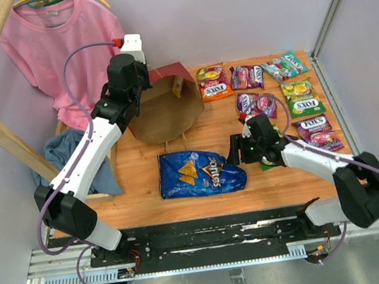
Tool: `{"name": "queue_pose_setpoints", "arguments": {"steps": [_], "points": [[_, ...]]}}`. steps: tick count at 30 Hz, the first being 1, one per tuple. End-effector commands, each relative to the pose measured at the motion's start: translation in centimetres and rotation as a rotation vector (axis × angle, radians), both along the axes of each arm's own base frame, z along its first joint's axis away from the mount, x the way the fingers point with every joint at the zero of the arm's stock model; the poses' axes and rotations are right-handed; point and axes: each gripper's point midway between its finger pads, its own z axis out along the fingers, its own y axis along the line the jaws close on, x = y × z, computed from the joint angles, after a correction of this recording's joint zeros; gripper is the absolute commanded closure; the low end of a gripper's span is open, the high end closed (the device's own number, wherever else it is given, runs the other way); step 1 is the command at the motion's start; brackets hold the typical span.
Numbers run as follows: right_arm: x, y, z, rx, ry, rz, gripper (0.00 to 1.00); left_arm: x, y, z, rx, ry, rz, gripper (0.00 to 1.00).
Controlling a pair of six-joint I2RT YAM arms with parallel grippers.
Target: Take the snacks out of the paper bag
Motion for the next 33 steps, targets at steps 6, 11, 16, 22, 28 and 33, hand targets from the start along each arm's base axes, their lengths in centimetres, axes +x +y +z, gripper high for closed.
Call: {"name": "queue_pose_setpoints", "arguments": {"steps": [6,11,16,22,28,33], "points": [[0.4,2.0,-3.5,0.076,0.09,0.037,0.49,-0.4,0.6,2.6,-0.024,-0.059,0.015,0.87],[-0.4,2.1,-4.9,0.047,0.112,0.055,0.68,-0.4,0.6,2.2,-0.025,-0.053,0.014,0.87],[-1.3,2.6,-5.0,-0.013,0.09,0.096,0.99,-0.3,0.4,1.8,-0.029,-0.045,0.011,0.87],[-1.9,3.7,-3.0,-0.158,-0.048,0.16,0.99,-0.3,0.2,1.6,-0.037,-0.038,0.006,0.87],[-2.1,4.2,0.1,-0.295,-0.21,0.175,0.99,-0.4,0.3,1.3,-0.039,-0.034,0.007,0.87],[-1.1,2.0,1.5,-0.375,-0.288,0.101,0.99,-0.3,0.2,1.2,-0.038,-0.031,0.007,0.87]]}}
